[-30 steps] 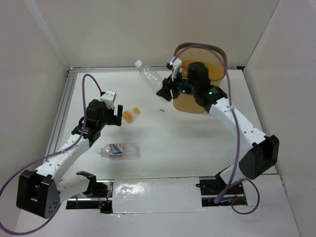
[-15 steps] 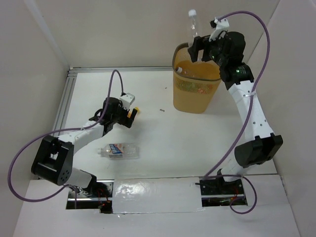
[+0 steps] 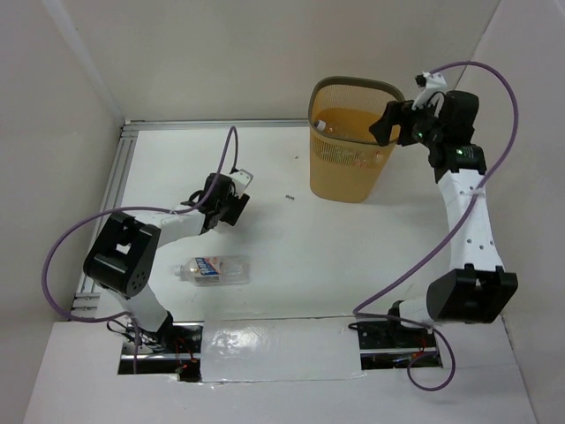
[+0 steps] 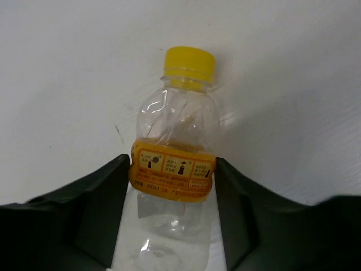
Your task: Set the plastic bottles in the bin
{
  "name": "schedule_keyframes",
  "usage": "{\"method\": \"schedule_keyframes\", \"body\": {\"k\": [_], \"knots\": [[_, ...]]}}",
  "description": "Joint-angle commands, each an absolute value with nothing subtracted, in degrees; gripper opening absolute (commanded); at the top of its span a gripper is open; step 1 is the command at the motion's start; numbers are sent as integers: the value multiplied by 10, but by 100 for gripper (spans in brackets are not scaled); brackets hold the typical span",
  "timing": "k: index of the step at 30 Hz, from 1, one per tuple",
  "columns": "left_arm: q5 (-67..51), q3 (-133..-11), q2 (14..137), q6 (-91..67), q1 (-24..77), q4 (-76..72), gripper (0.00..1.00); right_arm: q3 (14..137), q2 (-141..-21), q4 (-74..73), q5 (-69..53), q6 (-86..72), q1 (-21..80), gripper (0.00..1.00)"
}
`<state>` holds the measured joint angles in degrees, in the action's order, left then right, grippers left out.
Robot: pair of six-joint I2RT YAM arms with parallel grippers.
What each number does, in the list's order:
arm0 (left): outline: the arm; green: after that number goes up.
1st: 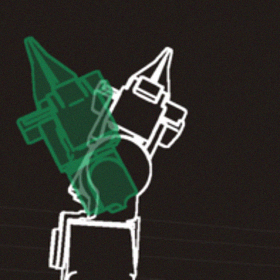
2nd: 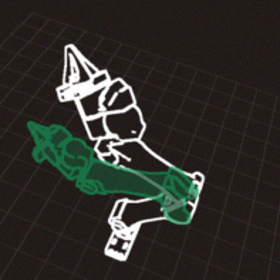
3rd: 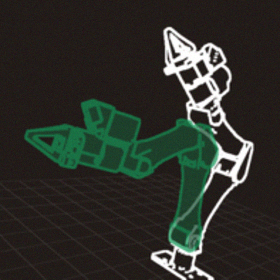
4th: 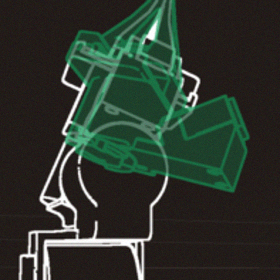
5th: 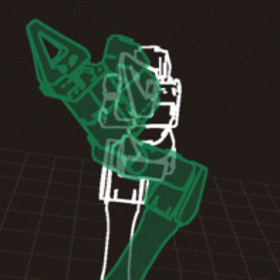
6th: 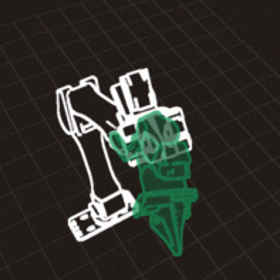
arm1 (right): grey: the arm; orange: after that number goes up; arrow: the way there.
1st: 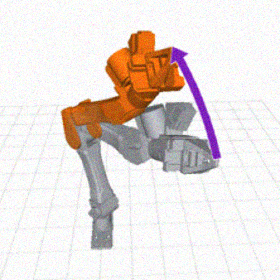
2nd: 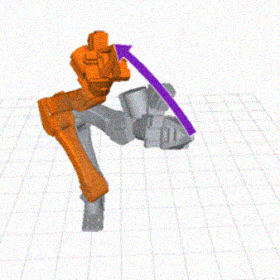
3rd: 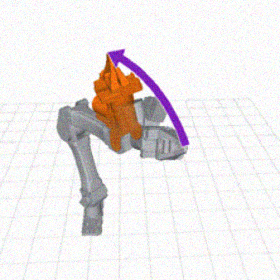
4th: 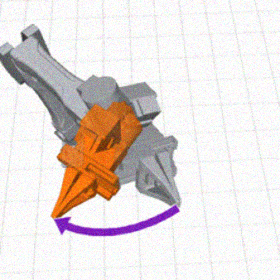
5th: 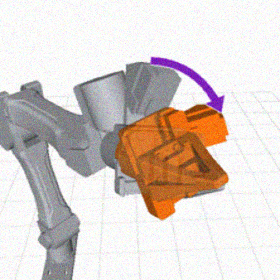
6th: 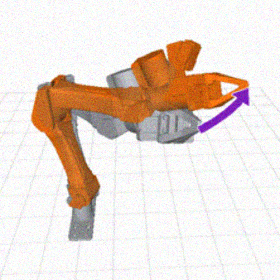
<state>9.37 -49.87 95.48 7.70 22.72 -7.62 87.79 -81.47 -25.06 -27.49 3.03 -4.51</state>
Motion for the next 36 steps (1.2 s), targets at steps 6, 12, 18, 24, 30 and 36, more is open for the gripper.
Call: {"method": "schedule_keyframes", "body": {"k": [6,12,18,24,30,36], "knots": [[76,-581,912,74,250,-57,34,830,-735,-292,-459,107,-104,100],[-13,-785,867,33,305,-11,31,724,-661,-410,-626,473,-121,35],[-68,-961,918,-31,365,-68,31,650,-623,-412,-600,528,-98,0],[-101,-1127,1039,-84,406,-141,42,616,-601,-445,-590,564,-80,27],[-32,-1296,1202,-98,425,-137,78,564,-569,-427,-578,577,-17,77],[26,-1321,1237,-80,432,-112,93,531,-555,-349,-517,512,77,83]]}}
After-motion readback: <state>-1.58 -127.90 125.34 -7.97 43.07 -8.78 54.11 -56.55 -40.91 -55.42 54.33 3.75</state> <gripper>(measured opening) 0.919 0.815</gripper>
